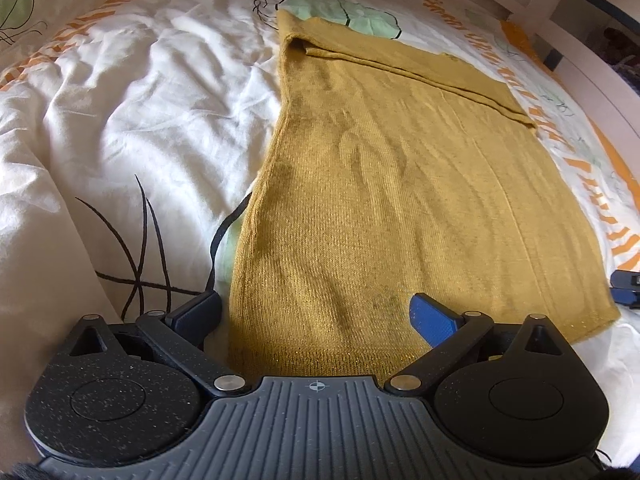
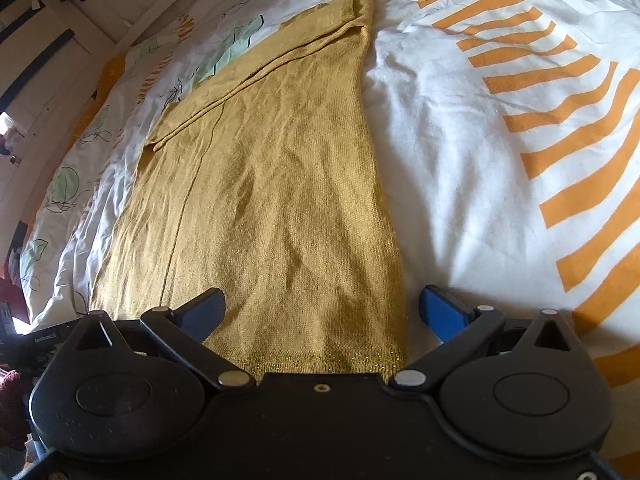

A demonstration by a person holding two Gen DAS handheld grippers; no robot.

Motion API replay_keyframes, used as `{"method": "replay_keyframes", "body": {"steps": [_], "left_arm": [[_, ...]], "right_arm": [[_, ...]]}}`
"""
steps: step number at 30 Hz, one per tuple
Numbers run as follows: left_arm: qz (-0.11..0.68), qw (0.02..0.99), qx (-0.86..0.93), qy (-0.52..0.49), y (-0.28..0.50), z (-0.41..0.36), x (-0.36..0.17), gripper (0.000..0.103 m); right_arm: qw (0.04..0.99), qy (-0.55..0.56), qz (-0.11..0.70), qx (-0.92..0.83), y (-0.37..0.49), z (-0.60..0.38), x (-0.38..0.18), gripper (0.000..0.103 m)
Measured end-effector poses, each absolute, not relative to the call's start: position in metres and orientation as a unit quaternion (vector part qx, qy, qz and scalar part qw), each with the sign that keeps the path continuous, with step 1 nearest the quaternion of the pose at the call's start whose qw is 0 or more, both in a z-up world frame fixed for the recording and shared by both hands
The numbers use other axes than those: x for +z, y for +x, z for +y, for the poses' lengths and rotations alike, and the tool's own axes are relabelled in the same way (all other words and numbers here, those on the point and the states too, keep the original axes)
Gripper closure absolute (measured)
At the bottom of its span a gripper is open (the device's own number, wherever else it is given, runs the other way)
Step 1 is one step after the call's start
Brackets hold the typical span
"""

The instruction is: Fold small clothes

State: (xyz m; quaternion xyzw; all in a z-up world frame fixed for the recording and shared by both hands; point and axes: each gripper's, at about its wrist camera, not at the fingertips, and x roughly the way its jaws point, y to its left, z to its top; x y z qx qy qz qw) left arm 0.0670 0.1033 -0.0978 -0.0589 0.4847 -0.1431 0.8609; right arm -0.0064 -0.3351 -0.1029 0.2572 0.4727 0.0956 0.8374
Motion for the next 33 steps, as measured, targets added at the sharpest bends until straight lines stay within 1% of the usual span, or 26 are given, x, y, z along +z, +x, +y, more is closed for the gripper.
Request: {"method": "replay_keyframes", "body": {"steps": [5,7,8,12,14,22,25,28,33], "left_arm": [[0.484,0.859,-0.152,-0.075,0.066,0.108,-0.096,0.005],[0.483,0.859,-0.148,-0.079,0.066,0.111,-0.096,0.012],[0.482,0.859,-0.149,-0.083,0.066,0.113,-0.096,0.013],[0.479,0.859,-0.149,-0.104,0.066,0.122,-0.095,0.023],[0.479,0.858,-0.151,-0.112,0.066,0.125,-0.095,0.026],[0.488,0.848,-0.158,-0.135,0.071,0.132,-0.096,0.041],[0.489,0.847,-0.154,-0.14,0.074,0.133,-0.098,0.051],[0.49,0.847,-0.151,-0.141,0.076,0.134,-0.098,0.058],[0.492,0.844,-0.146,-0.155,0.076,0.138,-0.097,0.066]], "right_arm": [[0.829,0.269,0.479,0.108,-0.008,-0.336,-0.102,0.0],[0.824,0.273,0.483,0.114,-0.009,-0.336,-0.102,0.0],[0.822,0.274,0.485,0.117,-0.009,-0.336,-0.101,0.0],[0.813,0.277,0.496,0.129,-0.012,-0.335,-0.1,0.0],[0.81,0.277,0.499,0.134,-0.014,-0.336,-0.099,0.0],[0.802,0.292,0.502,0.139,-0.013,-0.34,-0.101,0.0],[0.798,0.304,0.502,0.139,-0.011,-0.343,-0.103,0.0],[0.796,0.309,0.502,0.14,-0.008,-0.343,-0.105,0.0],[0.794,0.312,0.501,0.144,-0.008,-0.343,-0.105,0.0]]}}
